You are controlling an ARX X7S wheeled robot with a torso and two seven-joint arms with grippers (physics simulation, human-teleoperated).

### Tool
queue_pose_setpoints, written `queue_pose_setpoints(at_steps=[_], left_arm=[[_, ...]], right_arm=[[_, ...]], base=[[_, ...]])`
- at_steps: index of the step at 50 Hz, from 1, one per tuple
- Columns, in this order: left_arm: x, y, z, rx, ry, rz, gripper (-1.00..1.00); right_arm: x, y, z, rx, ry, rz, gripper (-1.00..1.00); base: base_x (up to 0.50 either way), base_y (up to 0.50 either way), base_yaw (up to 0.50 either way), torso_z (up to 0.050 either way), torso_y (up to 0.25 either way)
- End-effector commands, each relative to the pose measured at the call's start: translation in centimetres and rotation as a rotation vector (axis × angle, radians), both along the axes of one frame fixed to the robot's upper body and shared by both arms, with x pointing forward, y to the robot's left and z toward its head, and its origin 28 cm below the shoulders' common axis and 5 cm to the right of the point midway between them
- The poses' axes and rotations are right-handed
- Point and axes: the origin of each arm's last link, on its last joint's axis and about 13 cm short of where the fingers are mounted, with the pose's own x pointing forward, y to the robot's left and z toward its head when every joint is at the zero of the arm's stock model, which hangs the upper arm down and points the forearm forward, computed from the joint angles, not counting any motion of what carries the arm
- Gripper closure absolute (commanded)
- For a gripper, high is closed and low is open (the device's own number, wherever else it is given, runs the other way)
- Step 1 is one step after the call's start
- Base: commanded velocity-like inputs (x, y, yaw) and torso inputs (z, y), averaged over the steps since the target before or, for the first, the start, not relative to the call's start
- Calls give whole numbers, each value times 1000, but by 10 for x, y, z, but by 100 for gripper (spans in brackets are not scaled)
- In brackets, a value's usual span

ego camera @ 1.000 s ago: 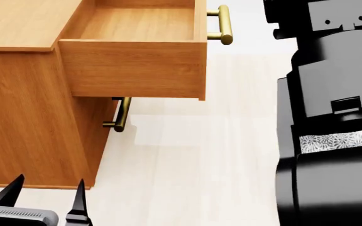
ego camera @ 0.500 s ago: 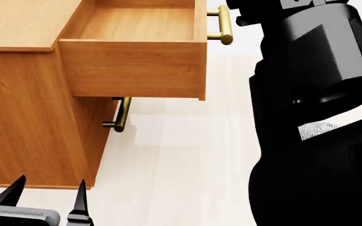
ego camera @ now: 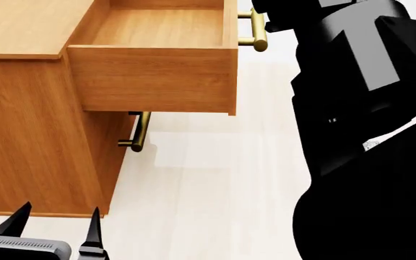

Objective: Put the ketchup in the top drawer of the cabinet.

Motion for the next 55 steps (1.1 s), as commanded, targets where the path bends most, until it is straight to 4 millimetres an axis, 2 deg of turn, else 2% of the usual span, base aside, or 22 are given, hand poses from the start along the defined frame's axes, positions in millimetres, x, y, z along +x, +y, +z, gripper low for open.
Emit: queue_pose_setpoints(at_steps=[1, 10, 23, 25, 27, 28, 34, 35, 40, 43, 46, 48, 51, 52, 55], left_arm=[[1, -1, -1, -1, 5, -2, -100], [1, 0, -2, -3, 8, -1, -100], [1, 1, -4, -4, 14, -1, -100], [1, 1, -4, -4, 14, 1, -100], [1, 1, -4, -5, 13, 1, -100], [1, 1, -4, -3, 15, 1, -100], [1, 0, -5, -4, 17, -2, -100], [2, 0, -4, -4, 16, -2, -100], [2, 1, -6, -5, 19, -2, -100], [2, 1, -7, -5, 20, -1, -100], [2, 2, -7, -6, 22, 0, -100], [3, 2, -8, -6, 23, 2, -100], [3, 2, -7, -7, 24, 2, -100], [3, 2, -7, -7, 24, 1, -100], [3, 2, -7, -7, 25, 3, -100]], right_arm=[[2, -1, -9, -30, 49, -3, 100], [5, 1, -23, -67, 84, -3, 100], [4, 3, -28, -116, 132, -15, 100], [7, 4, -37, -111, 135, -9, 100], [5, 3, -31, -103, 138, -7, 100], [7, 3, -39, -102, 137, -6, 100], [9, 3, -44, -92, 146, -14, 100], [7, 2, -37, -87, 146, -10, 100], [11, 1, -49, -72, 150, -20, 100], [10, 1, -46, -67, 156, -21, 100], [13, 1, -59, -61, 161, -25, 100], [12, 0, -56, -59, 166, -26, 100], [14, 0, -63, -57, 172, -27, 100], [13, 0, -59, -56, 176, -28, 100], [15, 0, -69, -52, 183, -27, 100]], base=[[0, 0, 0, 0, 0], [0, 0, 0, 0, 0], [0, 0, 0, 0, 1], [0, 0, 0, 0, 0], [0, 0, 0, 0, 0], [0, 0, 0, 0, 0], [0, 0, 0, 0, 0], [0, 0, 0, 0, 0], [0, 0, 0, 0, 0], [0, 0, 0, 0, 0], [0, 0, 0, 0, 0], [0, 0, 0, 0, 5], [0, 0, 0, 0, 0], [0, 0, 0, 0, 0], [0, 0, 0, 0, 0]])
